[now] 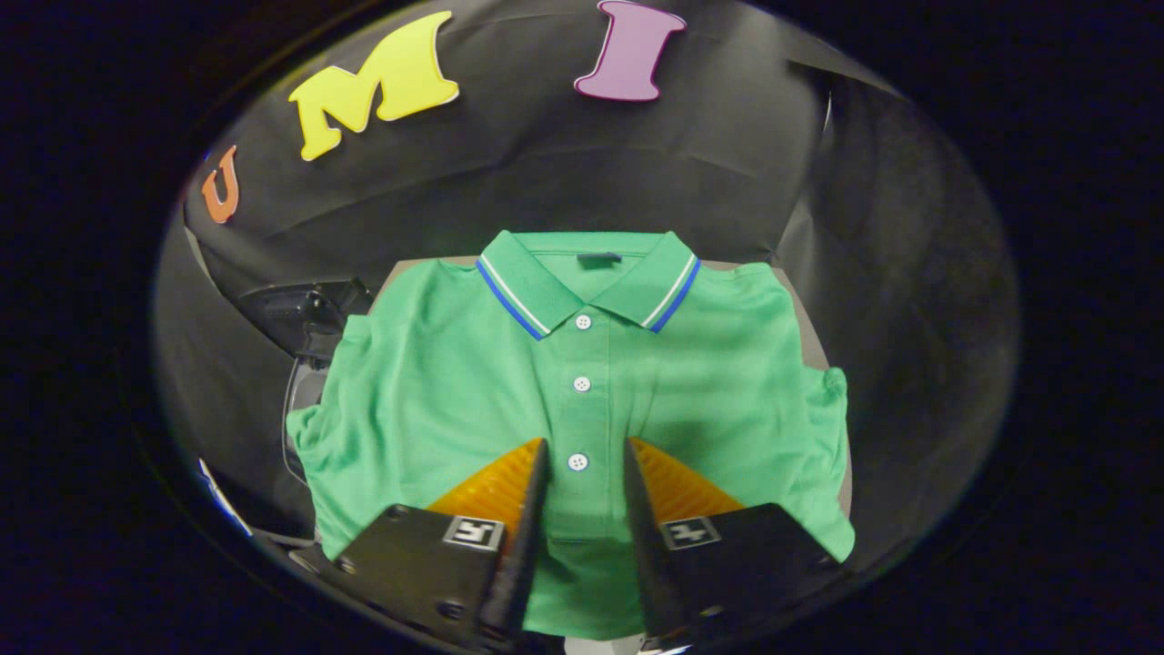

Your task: Put the clothes into the washing machine and then close the washing machine lid.

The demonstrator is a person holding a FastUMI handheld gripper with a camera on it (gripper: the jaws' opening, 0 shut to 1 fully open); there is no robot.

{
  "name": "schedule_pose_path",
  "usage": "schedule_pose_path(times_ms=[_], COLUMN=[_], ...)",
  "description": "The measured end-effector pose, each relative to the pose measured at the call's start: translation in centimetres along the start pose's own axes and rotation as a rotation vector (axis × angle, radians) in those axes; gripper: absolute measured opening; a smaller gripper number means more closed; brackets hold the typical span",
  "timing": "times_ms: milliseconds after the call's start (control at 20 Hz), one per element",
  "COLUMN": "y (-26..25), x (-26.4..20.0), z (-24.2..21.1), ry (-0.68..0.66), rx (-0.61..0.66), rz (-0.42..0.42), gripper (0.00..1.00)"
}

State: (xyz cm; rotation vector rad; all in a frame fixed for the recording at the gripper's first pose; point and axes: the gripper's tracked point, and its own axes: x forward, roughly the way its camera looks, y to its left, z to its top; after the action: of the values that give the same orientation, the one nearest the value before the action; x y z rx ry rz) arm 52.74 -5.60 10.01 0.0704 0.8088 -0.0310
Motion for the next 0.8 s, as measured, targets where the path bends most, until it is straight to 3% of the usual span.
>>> schedule_pose_path(times_ms=[250, 550, 800], y=[-0.1, 0.7, 3.0], x=[-0.1, -1.6, -5.8], z=[0.2, 1.1, 2.5], ry=[-0.048, -0.183, -0.327], rx=[0.052, 0.125, 0.133], rz=[0.002, 0.063, 0.150], gripper=[0.08, 0.05, 0.04])
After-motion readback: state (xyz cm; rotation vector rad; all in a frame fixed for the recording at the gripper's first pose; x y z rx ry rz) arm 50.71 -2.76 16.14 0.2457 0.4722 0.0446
